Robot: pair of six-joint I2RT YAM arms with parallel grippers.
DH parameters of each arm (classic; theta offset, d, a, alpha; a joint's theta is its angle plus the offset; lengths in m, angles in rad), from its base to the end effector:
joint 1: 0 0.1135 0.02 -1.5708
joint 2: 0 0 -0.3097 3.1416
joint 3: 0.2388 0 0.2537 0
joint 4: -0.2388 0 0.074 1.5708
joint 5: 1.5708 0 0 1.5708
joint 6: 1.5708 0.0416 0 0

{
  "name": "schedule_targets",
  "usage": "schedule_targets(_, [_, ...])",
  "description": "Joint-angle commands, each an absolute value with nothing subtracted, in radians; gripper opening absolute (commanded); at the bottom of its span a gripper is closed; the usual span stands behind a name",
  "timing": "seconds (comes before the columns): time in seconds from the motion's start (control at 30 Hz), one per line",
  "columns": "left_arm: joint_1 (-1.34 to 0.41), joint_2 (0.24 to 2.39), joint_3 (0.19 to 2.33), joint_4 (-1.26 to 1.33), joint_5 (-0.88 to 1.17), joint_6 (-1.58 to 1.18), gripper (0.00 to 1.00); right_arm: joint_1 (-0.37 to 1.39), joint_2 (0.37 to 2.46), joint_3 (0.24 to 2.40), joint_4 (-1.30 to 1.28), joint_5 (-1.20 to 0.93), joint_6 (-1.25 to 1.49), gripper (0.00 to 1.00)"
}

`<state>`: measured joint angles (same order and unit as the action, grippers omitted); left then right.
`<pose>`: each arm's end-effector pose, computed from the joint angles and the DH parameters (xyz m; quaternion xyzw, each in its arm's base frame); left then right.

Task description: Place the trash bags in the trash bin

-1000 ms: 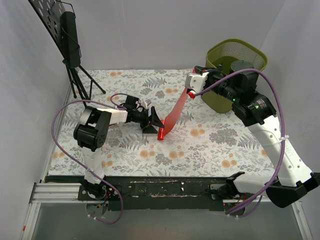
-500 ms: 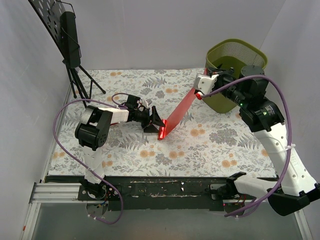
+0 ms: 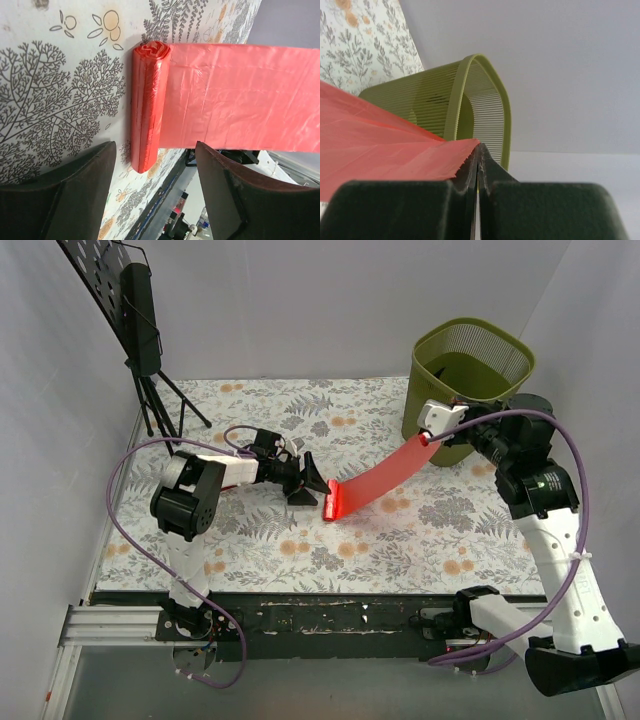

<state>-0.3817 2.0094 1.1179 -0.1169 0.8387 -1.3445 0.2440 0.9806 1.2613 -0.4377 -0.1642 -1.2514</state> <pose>0.3665 -0.1805 0.1537 0.3061 -0.8301 0.4469 0.1325 0.1745 0.0504 0.4788 -0.5543 0.5195 -0.2578 0.5970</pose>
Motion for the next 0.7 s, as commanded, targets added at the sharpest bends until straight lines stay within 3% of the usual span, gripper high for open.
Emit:
schedule_targets(0.0, [-0.402, 2.118, 1.094, -0.179, 0.566, -1.273, 0.66, 0.232, 1.024, 1.423, -0.356, -0.286, -1.175, 0.01])
schedule_targets(0.2, [-0.411, 2.144, 1.115, -0.176, 0.581, -1.276, 0.67, 0.282, 1.149, 1.617, -0.339, -0.287, -1.149, 0.01])
schedule_targets(0.47, [-0.426, 2.175, 1.144, -0.173, 0.587, -1.282, 0.68, 0.278, 1.082, 1.487, -0.333, -0.200, -1.176, 0.01])
schedule_targets(0.67, [-0.437, 2.203, 1.180, -0.192, 0.575, -1.284, 0.68, 0.115, 0.979, 1.321, -0.322, -0.227, -1.230, 0.01])
